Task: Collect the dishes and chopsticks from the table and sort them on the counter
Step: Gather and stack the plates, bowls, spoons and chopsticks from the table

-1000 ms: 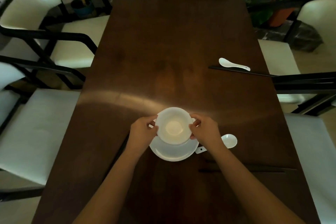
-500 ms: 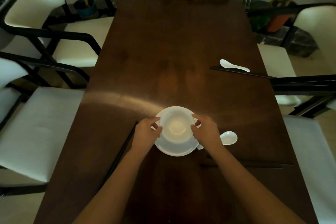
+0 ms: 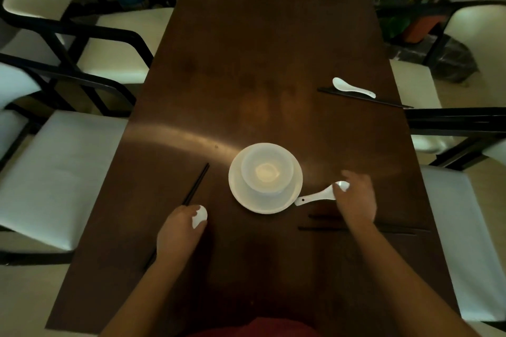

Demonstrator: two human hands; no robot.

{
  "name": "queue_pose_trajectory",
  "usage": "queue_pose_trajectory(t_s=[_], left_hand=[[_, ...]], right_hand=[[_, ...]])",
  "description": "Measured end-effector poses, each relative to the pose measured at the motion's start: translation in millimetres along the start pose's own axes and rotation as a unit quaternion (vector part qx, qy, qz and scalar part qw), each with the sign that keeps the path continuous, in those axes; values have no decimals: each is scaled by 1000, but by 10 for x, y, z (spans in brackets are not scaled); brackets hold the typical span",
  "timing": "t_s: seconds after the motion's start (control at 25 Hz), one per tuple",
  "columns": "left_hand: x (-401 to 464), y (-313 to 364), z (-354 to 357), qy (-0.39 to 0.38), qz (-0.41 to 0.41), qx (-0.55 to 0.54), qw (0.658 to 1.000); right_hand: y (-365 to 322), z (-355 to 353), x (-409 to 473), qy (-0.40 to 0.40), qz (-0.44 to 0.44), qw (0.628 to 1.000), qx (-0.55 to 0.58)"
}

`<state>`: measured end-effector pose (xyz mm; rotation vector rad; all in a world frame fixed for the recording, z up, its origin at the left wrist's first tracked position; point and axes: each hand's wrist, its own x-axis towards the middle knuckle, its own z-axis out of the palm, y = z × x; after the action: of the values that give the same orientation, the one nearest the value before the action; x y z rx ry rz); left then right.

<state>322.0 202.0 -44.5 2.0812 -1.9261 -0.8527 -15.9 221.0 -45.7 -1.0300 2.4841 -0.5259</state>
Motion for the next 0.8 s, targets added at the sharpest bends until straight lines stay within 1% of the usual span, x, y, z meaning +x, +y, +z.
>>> queue_pose_trajectory(t_s=[0.08,0.16,0.24,0.36,0.44,0.52,0.6,0.68,0.8], left_hand=[[-97,-75,86,-13,-13,46,999],[-137,-88,154,-24,-15,71,997],[-150,-75,175,-16,-4,89,996],[-156,-110,145,34,13,125,991],[-148,-163,100,40,-12,139,989],[-147,-214,80,20,-41,145,988],[-162,-209,86,13,-58,120,991],[-168,-170,94,5,-70,75,995],[-115,-63,41,0,-102,-54,993]], right_hand=[[175,-35,62,-29,25,999,-33],[237,-8,98,-59,25,997,-38],[230,30,110,-59,24,998,-20],[197,55,132,-48,51,998,-2],[199,58,175,-47,59,997,1],[213,63,212,-54,68,996,8],[240,68,240,-65,93,993,43],[264,50,244,-75,131,983,104],[249,-62,246,-85,166,959,213]])
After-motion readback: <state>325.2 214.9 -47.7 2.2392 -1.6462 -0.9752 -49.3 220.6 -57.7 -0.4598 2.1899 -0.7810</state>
